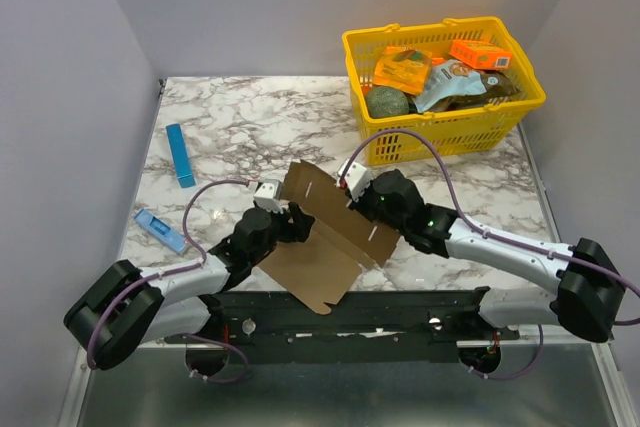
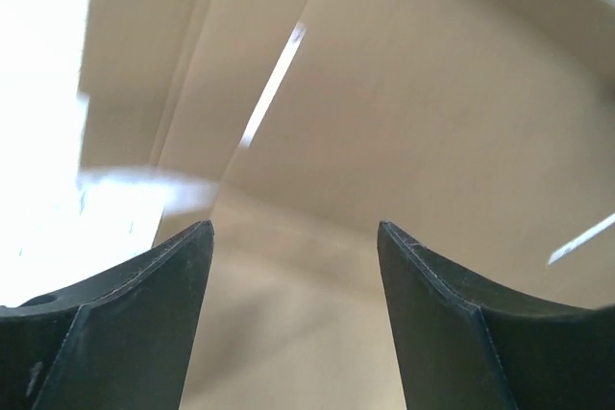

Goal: Fold the paper box

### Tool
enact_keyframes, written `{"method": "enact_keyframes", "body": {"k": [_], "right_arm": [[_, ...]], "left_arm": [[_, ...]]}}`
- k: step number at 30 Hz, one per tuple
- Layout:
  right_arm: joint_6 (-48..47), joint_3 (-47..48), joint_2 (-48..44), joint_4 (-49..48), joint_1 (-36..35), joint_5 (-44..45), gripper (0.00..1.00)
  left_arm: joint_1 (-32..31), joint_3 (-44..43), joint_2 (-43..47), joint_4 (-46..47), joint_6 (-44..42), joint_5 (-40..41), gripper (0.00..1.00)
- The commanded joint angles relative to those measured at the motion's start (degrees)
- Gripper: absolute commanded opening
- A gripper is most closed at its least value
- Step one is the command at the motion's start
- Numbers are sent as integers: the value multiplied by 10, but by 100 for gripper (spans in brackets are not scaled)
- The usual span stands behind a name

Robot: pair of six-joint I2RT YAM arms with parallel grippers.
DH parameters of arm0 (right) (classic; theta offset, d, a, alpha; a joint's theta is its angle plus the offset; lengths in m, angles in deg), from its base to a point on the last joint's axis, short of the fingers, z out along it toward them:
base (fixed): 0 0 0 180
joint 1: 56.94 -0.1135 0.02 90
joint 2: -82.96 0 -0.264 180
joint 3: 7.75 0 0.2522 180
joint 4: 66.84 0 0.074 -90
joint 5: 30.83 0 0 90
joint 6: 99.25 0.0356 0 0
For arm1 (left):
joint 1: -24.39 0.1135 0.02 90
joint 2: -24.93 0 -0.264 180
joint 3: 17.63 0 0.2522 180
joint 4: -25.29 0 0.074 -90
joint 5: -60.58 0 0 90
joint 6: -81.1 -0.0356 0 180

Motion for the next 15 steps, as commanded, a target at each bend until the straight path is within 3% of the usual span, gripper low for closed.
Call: {"method": "enact_keyframes", "body": {"k": [1, 8, 15], "right_arm": [[-23, 7, 12, -19, -2, 82, 1], [-51, 35, 37, -28, -2, 113, 1], [-57, 24, 31, -46, -28, 131, 1]], "left_arm": [[-17, 22, 28, -9, 31, 19, 75], [-53, 44, -47, 69, 67, 14, 66], [-67, 46, -172, 158, 94, 14, 39]]}}
